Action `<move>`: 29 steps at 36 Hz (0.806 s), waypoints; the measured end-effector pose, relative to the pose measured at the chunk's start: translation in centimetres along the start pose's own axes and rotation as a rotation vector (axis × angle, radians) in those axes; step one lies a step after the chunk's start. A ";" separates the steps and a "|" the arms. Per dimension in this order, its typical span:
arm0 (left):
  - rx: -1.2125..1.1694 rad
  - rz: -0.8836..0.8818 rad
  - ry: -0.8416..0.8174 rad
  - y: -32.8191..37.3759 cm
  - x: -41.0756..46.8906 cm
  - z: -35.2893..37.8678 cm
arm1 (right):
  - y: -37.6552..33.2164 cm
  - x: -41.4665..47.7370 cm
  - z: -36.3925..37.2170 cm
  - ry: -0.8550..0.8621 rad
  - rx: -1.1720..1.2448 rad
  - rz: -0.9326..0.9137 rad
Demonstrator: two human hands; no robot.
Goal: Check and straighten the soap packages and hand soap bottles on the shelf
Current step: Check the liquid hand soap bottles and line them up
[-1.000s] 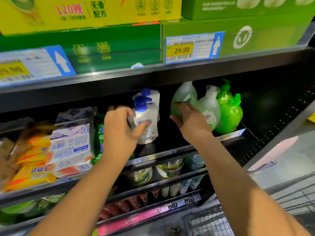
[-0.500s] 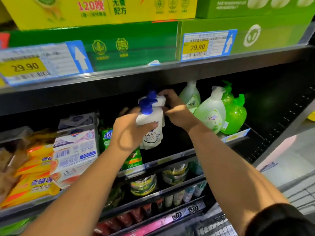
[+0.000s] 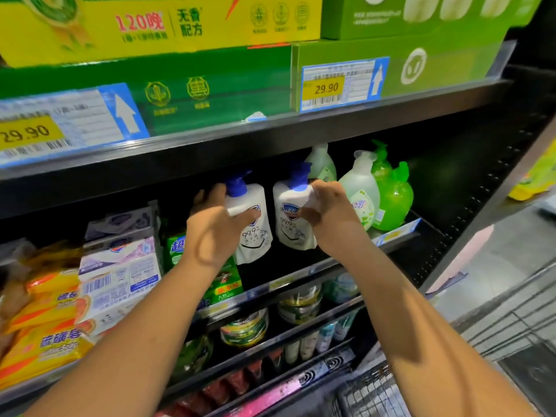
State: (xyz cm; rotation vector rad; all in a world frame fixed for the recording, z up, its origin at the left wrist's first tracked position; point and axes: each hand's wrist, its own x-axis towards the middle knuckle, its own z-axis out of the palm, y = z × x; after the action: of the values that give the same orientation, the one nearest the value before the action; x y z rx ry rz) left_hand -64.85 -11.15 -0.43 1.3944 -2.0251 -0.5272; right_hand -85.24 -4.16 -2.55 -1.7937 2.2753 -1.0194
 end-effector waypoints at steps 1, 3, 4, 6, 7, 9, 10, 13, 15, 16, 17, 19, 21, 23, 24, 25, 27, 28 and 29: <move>-0.028 -0.006 0.000 0.0 0.2 0.1 | 0.3 -0.3 -0.2 -0.008 0.009 -0.011; -0.064 0.005 0.007 0.2 0.5 0.3 | 0.7 -0.8 -0.8 -0.017 0.020 -0.010; -0.068 0.020 0.012 0.3 0.7 0.5 | 0.6 -1.1 -1.2 -0.024 0.035 -0.006; -0.077 0.032 0.016 0.5 1.2 0.8 | 0.9 -1.2 -1.7 -0.037 0.075 -0.012; -0.089 0.028 0.011 0.6 1.5 0.9 | 1.2 -1.3 -1.8 -0.042 0.091 -0.022; -0.114 0.012 -0.002 0.6 2.2 1.1 | 1.3 -1.4 -2.4 -0.060 0.114 -0.028; -0.121 0.010 -0.004 0.5 2.6 1.2 | 1.2 -1.5 -2.7 -0.075 0.116 -0.030; -0.127 -0.007 -0.013 0.8 3.6 1.6 | 1.5 -1.4 -3.0 -0.114 0.160 -0.046; -0.139 -0.033 -0.014 1.1 4.2 2.0 | 1.4 -1.3 -3.0 -0.149 0.215 -0.036; -0.148 -0.043 -0.009 1.3 4.5 2.2 | 1.4 -1.2 -3.1 -0.167 0.252 -0.018; -0.154 -0.049 0.001 1.5 4.7 2.5 | 1.5 -1.1 -3.0 -0.182 0.286 -0.004; -0.175 -0.061 0.015 1.8 5.0 2.9 | 1.4 -0.9 -3.1 -0.208 0.304 0.005; -0.195 -0.071 0.020 2.1 5.3 3.3 | 1.4 -0.6 -3.1 -0.243 0.333 0.015; -0.201 -0.078 0.022 2.3 5.5 3.4 | 1.3 -0.7 -3.3 -0.279 0.407 0.031; -0.202 -0.078 0.025 2.3 5.6 3.5 | 1.2 -0.7 -3.4 -0.272 0.426 0.026; -0.203 -0.079 0.026 2.3 5.7 3.5 | 1.1 -0.7 -3.4 -0.237 0.412 0.005; -0.211 -0.073 0.031 2.4 5.8 3.5 | 0.8 -0.9 -3.2 -0.118 0.371 -0.041; -0.224 -0.071 0.036 2.4 5.8 3.6 | 0.5 -0.9 -3.0 -0.059 0.360 -0.047; -0.234 -0.072 0.037 2.3 5.9 3.8 | 0.2 -0.9 -2.8 -0.013 0.348 -0.048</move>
State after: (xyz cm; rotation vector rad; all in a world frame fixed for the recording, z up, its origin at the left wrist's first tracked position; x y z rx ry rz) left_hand -70.50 -15.90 -0.18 1.3276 -1.8237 -0.7394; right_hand -86.40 -2.12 -0.80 -1.7079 1.9072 -1.3109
